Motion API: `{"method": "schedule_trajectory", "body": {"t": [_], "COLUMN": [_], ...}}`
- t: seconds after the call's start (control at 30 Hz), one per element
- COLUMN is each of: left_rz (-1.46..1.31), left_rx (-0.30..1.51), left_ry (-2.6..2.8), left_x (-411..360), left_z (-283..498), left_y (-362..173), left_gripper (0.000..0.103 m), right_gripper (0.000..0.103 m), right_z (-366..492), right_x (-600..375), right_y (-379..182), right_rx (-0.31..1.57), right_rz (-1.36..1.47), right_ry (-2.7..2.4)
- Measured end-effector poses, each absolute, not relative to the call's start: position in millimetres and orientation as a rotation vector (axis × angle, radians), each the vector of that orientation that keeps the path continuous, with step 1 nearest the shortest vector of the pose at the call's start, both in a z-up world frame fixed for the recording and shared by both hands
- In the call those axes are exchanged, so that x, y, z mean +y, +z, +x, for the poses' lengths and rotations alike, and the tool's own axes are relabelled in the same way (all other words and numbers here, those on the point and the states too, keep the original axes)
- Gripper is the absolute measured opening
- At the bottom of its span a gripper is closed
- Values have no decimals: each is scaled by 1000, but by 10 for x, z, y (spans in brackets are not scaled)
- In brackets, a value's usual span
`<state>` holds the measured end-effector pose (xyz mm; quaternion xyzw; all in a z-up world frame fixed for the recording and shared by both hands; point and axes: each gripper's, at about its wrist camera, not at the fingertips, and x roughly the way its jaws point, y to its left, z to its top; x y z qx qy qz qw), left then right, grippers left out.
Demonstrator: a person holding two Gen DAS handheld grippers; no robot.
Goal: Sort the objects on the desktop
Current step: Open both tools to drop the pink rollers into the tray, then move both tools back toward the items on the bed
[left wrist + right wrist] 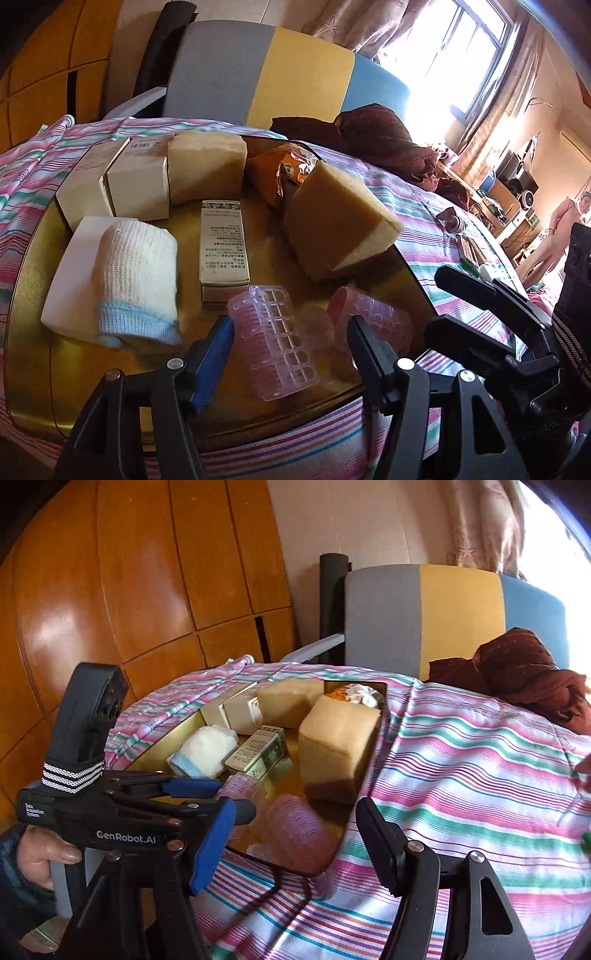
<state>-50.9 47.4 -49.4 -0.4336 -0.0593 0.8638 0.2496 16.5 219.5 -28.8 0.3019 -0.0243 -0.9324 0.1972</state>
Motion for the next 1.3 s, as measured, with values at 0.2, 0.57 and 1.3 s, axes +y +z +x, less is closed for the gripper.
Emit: {"method": "schedule_trajectory", "body": {"t": [0.2, 0.57, 1.3], "left_rz": [-1165, -1058, -1037], "left_rx": [-215, -162, 274], "left_ry": [2393, 2366, 1929], "left_x": [311, 631, 3542], "left_z": [-463, -393, -481], "left_y": [-419, -111, -130], "left_gripper": [65, 66, 68], "right_gripper": [75, 79, 89], "right_z": [297, 788, 1012], "right_x": [2714, 4233, 5457], "right_y": [-326, -525, -642], "right_rx": [-158, -463, -706], "right_rz": [877, 1041, 972], "right_ry": [-2744, -3131, -3381]}}
